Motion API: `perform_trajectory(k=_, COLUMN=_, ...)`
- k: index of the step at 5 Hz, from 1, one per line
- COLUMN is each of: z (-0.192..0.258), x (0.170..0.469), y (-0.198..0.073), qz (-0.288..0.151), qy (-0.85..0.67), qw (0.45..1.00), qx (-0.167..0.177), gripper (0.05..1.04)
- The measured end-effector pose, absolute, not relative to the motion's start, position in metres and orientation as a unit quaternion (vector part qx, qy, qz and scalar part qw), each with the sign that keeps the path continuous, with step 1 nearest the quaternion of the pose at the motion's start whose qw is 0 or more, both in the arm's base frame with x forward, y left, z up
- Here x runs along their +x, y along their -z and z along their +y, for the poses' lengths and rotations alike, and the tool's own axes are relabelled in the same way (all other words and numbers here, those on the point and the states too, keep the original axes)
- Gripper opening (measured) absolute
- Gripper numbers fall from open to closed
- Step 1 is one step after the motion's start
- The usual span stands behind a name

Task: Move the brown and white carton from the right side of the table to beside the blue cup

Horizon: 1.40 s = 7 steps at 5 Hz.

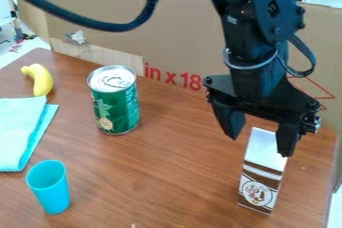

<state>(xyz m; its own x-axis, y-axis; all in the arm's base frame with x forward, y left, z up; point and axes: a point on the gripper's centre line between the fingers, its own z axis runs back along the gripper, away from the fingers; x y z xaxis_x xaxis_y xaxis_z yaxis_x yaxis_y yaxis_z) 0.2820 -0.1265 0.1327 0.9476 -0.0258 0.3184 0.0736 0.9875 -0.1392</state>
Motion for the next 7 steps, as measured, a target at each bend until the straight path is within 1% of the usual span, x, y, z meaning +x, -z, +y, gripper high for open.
perform_trajectory(k=1, z=-0.128, x=0.291, y=-0.129, qz=-0.143, qy=0.024, qw=0.988, qx=-0.061, gripper=1.000)
perform_trajectory(k=2, z=-0.131, x=0.296, y=-0.127, qz=-0.140, qy=0.020, qw=0.988, qx=-0.061, gripper=1.000)
perform_trajectory(k=4, z=-0.137, x=0.302, y=-0.122, qz=-0.150, qy=0.007, qw=0.985, qx=-0.080, gripper=1.000)
perform_trajectory(k=5, z=-0.139, x=0.303, y=-0.116, qz=-0.150, qy=0.000, qw=0.985, qx=-0.083, gripper=1.000)
perform_trajectory(k=6, z=-0.139, x=0.304, y=-0.107, qz=-0.138, qy=-0.007, qw=0.987, qx=-0.078, gripper=1.000)
perform_trajectory(k=7, z=-0.136, x=0.299, y=-0.098, qz=-0.110, qy=-0.005, qw=0.992, qx=-0.065, gripper=0.921)
